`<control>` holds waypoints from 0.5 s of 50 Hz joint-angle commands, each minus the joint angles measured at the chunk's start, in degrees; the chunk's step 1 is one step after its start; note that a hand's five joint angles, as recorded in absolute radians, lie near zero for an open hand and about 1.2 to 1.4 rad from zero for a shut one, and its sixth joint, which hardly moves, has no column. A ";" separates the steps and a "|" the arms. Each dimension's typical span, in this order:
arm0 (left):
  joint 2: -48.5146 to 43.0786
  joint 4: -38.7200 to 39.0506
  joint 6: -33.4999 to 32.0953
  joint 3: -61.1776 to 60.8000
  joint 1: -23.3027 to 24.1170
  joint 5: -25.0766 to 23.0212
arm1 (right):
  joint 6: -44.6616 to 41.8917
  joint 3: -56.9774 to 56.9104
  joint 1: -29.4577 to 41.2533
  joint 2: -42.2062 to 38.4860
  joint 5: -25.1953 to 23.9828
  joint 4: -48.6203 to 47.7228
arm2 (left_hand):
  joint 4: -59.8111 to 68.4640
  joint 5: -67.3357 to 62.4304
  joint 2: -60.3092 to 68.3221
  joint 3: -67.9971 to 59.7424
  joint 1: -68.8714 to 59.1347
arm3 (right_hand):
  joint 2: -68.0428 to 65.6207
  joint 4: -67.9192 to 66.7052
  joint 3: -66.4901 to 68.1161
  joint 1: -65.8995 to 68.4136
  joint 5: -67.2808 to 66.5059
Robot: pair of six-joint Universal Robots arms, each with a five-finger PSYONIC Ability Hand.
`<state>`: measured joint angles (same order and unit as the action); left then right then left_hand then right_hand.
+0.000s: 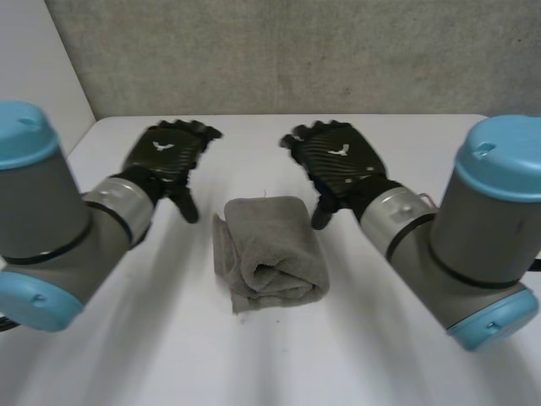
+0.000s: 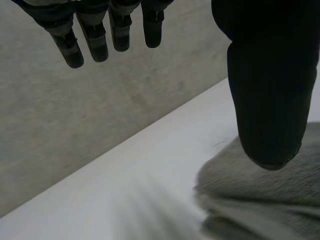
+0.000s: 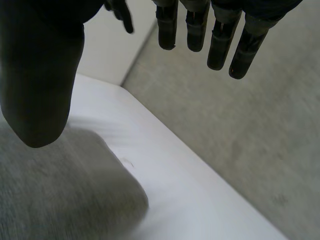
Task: Fold the towel.
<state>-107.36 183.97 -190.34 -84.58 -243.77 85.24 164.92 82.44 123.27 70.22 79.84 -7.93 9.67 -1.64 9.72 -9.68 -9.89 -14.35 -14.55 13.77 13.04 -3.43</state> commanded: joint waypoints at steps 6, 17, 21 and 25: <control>-14.00 -8.18 8.57 12.58 10.85 6.50 | 9.19 -3.15 -5.06 -7.63 -0.13 6.52 | 1.89 0.08 1.84 -1.88 -1.67 | 4.35 4.55 -3.77 -3.04 3.43; -20.35 -11.00 11.31 14.97 11.74 13.89 | 8.84 -10.09 -2.78 -19.32 -0.30 9.69 | 1.89 0.08 1.84 -1.88 -1.67 | 4.35 4.55 -3.77 -3.04 3.43; -20.61 -11.18 11.04 13.05 11.56 14.07 | 8.57 -11.59 -1.81 -22.04 -0.39 10.13 | 1.89 0.08 1.84 -1.88 -1.67 | 4.35 4.55 -3.77 -3.04 3.43; -20.52 -10.83 8.59 9.62 11.39 14.25 | 7.17 -13.09 -1.46 -24.77 -0.21 10.48 | 1.72 0.25 1.67 -1.71 -1.50 | 4.35 4.55 -3.77 -3.04 3.43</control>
<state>-128.05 172.67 -179.08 -70.62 -232.02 99.36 173.63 71.38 120.87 49.20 79.46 2.09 9.76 -1.64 9.86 -9.75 -10.08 -14.35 -14.55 13.77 13.03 -3.43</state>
